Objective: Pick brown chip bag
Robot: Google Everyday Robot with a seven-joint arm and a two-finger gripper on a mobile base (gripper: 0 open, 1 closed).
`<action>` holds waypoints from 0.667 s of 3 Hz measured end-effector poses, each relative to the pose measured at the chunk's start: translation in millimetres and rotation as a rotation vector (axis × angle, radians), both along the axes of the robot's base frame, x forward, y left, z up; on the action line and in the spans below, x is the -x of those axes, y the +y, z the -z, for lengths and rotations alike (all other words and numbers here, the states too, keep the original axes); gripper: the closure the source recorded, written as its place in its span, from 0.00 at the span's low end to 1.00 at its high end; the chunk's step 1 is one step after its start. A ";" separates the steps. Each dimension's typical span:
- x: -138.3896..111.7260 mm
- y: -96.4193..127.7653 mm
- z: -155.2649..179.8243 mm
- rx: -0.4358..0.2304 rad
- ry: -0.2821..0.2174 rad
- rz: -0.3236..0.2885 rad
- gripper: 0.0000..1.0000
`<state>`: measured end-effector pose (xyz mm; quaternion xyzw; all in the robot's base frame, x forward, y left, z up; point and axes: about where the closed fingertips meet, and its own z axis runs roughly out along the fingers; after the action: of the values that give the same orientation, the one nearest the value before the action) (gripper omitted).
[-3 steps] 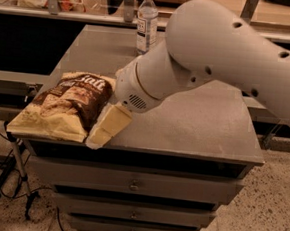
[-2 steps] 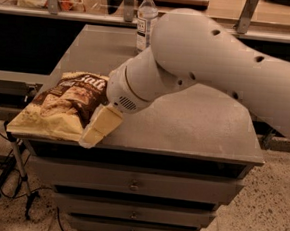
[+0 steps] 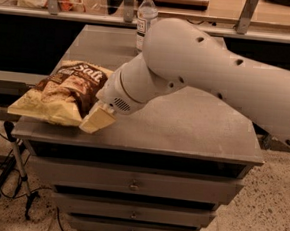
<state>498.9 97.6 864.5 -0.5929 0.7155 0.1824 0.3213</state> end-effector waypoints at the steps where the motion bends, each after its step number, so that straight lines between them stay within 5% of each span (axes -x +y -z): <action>1: -4.0 2.2 5.4 0.005 0.029 0.018 0.64; 2: -6.8 -0.2 4.6 0.014 0.042 0.040 0.87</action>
Offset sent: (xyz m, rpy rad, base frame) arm 0.0129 -0.0053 -0.0071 -0.0237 0.0655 -0.0725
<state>505.7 97.5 859.9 -0.5768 0.7350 0.1834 0.3058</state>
